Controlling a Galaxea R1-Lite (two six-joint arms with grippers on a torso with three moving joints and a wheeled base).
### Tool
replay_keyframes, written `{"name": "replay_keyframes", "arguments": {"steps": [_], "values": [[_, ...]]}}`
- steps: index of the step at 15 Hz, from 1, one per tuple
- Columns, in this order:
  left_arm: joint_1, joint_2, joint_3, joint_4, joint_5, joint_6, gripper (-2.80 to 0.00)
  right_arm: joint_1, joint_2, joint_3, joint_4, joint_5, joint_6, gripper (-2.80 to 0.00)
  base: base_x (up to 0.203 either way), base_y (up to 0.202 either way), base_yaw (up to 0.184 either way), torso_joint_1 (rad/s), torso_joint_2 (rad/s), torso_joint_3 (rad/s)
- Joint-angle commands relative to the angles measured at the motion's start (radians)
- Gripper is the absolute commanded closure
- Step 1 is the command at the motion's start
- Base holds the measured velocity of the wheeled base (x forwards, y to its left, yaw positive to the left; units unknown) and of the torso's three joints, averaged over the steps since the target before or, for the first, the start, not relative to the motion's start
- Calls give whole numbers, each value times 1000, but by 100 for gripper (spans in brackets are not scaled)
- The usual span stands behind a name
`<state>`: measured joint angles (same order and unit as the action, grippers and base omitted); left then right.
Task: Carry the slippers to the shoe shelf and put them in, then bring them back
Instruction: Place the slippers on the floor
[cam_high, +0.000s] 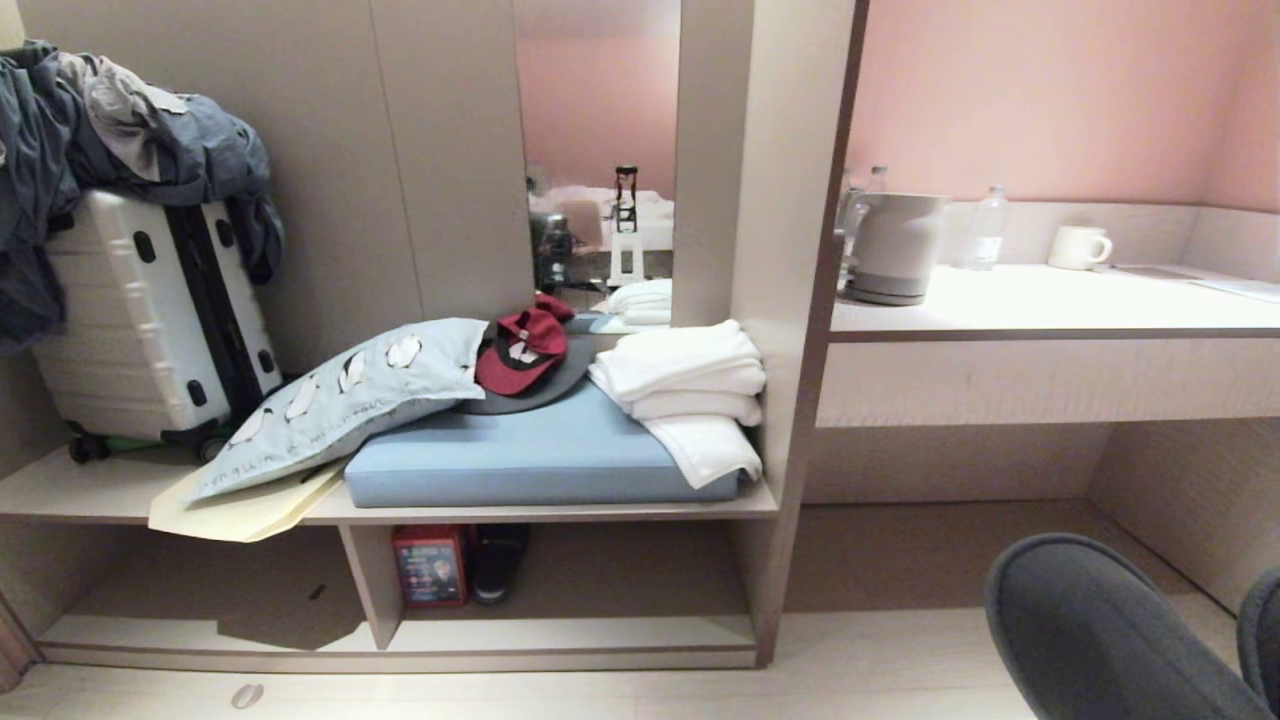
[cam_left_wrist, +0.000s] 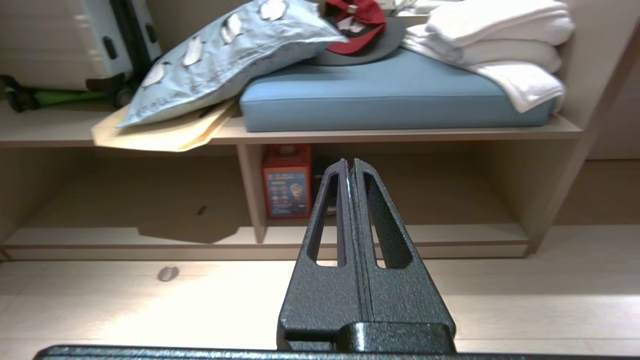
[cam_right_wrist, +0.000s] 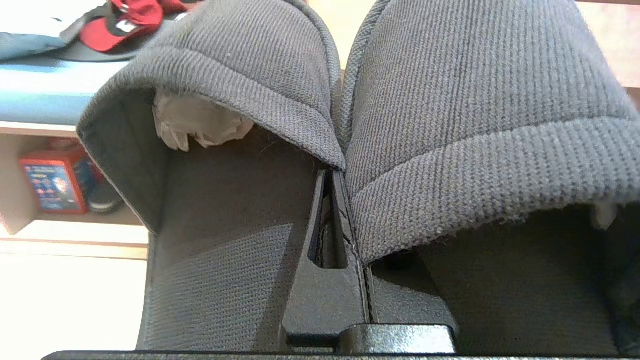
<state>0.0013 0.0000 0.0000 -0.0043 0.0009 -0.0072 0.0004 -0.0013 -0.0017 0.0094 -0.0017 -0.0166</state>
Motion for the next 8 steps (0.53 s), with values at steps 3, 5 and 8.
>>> {"name": "replay_keyframes", "arguments": {"steps": [3, 5, 8], "values": [[0, 2, 0, 0, 1, 0, 0, 0, 1, 0, 0, 0, 0, 0, 0, -197, 1, 0, 4, 4], [0, 2, 0, 0, 1, 0, 0, 0, 1, 0, 0, 0, 0, 0, 0, -198, 3, 0, 3, 3], [0, 2, 0, 0, 1, 0, 0, 1, 1, 0, 0, 0, 0, 0, 0, -197, 2, 1, 2, 3]]}}
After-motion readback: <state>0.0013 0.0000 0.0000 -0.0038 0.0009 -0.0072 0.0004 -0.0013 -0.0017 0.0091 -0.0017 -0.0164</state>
